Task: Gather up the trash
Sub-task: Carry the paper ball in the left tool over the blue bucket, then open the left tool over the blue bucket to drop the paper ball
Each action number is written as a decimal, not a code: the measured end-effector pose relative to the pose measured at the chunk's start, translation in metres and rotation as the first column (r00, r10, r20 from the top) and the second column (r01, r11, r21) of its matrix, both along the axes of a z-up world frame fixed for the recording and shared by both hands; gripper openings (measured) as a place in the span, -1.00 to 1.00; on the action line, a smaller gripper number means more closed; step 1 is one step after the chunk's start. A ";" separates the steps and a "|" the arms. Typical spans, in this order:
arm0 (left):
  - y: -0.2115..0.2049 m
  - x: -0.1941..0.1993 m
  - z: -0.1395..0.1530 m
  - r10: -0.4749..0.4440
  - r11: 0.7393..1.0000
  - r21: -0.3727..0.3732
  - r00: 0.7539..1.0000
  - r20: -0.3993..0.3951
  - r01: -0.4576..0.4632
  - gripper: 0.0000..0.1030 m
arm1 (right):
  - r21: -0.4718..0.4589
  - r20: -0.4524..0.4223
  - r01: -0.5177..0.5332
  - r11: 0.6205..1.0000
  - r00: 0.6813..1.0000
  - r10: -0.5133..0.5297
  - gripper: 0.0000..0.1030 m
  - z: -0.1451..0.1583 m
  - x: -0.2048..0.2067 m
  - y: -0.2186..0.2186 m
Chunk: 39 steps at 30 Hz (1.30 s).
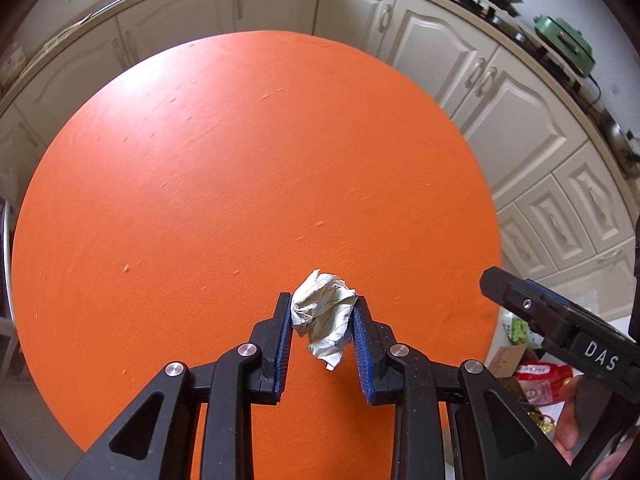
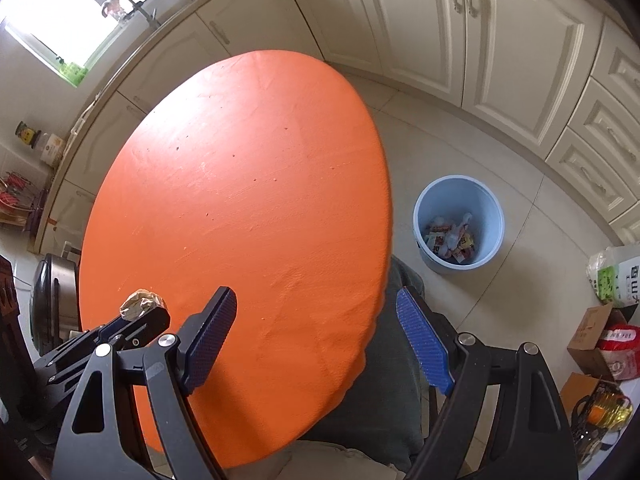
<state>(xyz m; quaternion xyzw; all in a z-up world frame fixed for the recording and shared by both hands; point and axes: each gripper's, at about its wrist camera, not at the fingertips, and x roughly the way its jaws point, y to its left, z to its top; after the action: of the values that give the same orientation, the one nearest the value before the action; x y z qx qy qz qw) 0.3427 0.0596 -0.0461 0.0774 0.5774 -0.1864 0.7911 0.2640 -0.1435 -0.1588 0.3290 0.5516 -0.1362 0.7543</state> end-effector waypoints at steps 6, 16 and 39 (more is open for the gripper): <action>-0.055 -0.006 0.005 -0.118 0.993 0.033 0.993 0.020 0.117 -0.53 | 0.010 0.008 0.107 0.994 0.994 -0.107 0.63 -0.002 -0.025 -0.043; -0.175 -0.005 -0.019 -0.299 0.949 0.100 0.954 -0.011 0.298 -0.53 | 0.029 -0.016 0.332 0.943 0.943 -0.331 0.63 -0.021 -0.083 -0.131; -0.417 0.044 -0.132 -0.516 0.828 0.170 0.844 -0.143 0.535 -0.43 | 0.039 -0.159 0.625 0.780 0.774 -0.613 0.63 -0.081 -0.177 -0.239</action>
<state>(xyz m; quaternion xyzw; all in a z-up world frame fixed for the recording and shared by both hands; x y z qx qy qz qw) 0.3871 -0.3574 -0.1785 0.3049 0.5850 -0.3404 0.6700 0.0874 -0.3824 -0.2400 0.5154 0.4688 -0.3741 0.6121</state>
